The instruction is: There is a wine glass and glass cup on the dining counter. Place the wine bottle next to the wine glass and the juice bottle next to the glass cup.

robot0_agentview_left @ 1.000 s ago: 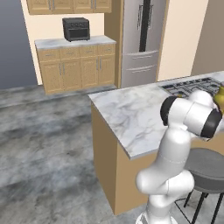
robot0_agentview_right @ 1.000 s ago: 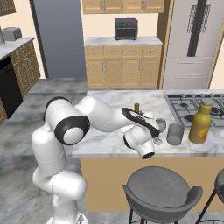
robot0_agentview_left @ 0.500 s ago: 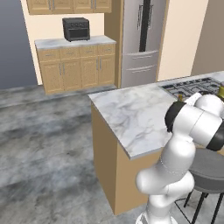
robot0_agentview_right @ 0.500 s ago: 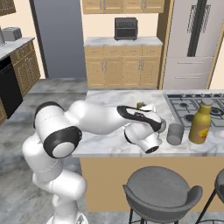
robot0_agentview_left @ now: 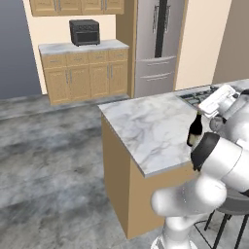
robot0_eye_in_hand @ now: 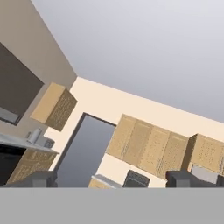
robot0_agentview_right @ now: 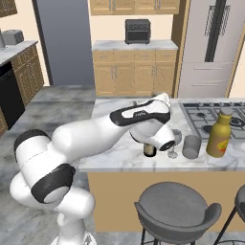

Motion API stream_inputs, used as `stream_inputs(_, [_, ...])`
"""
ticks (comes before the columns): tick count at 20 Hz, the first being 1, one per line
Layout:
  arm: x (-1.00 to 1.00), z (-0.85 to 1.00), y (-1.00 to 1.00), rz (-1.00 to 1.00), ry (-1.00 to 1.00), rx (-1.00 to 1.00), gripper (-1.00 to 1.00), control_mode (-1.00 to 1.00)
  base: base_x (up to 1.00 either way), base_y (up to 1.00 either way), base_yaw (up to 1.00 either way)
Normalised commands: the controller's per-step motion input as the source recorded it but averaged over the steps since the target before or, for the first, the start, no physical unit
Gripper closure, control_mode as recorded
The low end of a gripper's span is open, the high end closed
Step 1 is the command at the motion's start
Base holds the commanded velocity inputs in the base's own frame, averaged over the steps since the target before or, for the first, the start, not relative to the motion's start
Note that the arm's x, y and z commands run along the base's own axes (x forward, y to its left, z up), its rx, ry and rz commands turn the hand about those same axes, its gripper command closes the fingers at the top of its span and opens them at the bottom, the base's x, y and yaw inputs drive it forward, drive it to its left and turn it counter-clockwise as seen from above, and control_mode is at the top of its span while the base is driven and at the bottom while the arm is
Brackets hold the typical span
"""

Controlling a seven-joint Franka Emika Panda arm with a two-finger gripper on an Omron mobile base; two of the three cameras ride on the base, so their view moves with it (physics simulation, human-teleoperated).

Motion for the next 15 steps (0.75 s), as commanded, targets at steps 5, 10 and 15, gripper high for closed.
stream_inputs(5, [-0.11,1.00,1.00,0.11,0.23,-0.16,-1.00,-1.00,0.00,0.00,0.00])
stream_inputs(10, [-0.05,1.00,1.00,0.13,0.22,-0.13,-1.00,-1.00,0.00,0.00,0.00])
stream_inputs(15, [-0.13,0.53,0.98,0.23,0.28,-0.06,-1.00,-1.00,0.00,0.00,0.00])
